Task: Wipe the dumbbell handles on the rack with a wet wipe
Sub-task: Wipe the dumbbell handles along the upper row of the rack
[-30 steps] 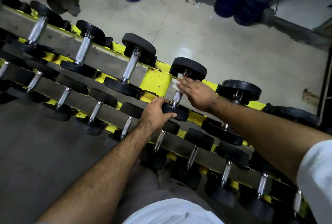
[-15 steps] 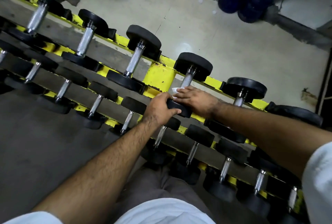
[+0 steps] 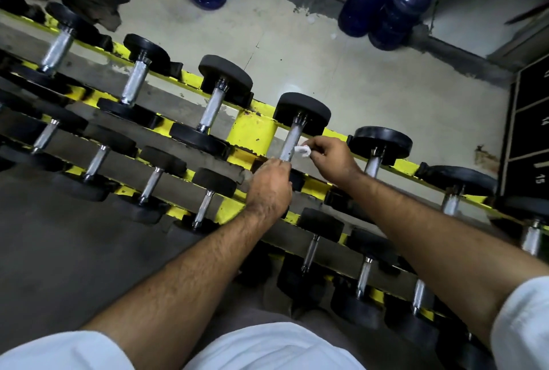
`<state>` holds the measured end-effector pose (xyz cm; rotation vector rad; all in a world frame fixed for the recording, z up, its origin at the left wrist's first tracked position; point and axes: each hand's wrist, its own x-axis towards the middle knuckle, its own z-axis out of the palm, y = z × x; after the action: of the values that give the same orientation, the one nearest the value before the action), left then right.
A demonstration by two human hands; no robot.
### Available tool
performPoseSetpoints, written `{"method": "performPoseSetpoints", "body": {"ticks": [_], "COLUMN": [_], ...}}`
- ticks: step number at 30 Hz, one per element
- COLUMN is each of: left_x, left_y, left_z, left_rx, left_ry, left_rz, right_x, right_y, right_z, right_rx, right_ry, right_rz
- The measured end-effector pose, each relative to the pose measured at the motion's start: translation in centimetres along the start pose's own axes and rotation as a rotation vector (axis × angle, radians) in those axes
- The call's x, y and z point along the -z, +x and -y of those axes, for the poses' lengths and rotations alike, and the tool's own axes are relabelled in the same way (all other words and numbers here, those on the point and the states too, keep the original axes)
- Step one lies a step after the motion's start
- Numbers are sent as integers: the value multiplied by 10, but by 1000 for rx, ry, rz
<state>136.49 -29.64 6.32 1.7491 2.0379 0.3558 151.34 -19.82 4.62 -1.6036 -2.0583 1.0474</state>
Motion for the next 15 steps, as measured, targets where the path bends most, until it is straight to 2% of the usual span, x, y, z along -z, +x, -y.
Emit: {"method": "performPoseSetpoints", "body": {"ticks": [3,6,11,15], "left_x": [-5,-14,-39,-70], "left_y": [-3,-7,-21,-32], "left_z": [-17,-38,-79,-116], "left_rx": [-64,-89,-55,-53], "left_ry": [22,-1,-45,-63], "left_rz": [-8,2,29,110], "right_x": [15,34,69,93], "right_y": [-6,-17,-48,-72], "right_z": [-11,-29,-61,-95], "right_rx": [-113,-159,-158,-101], "right_ry": [126,142,87,24], "right_rz": [-29,-26,-12,4]}}
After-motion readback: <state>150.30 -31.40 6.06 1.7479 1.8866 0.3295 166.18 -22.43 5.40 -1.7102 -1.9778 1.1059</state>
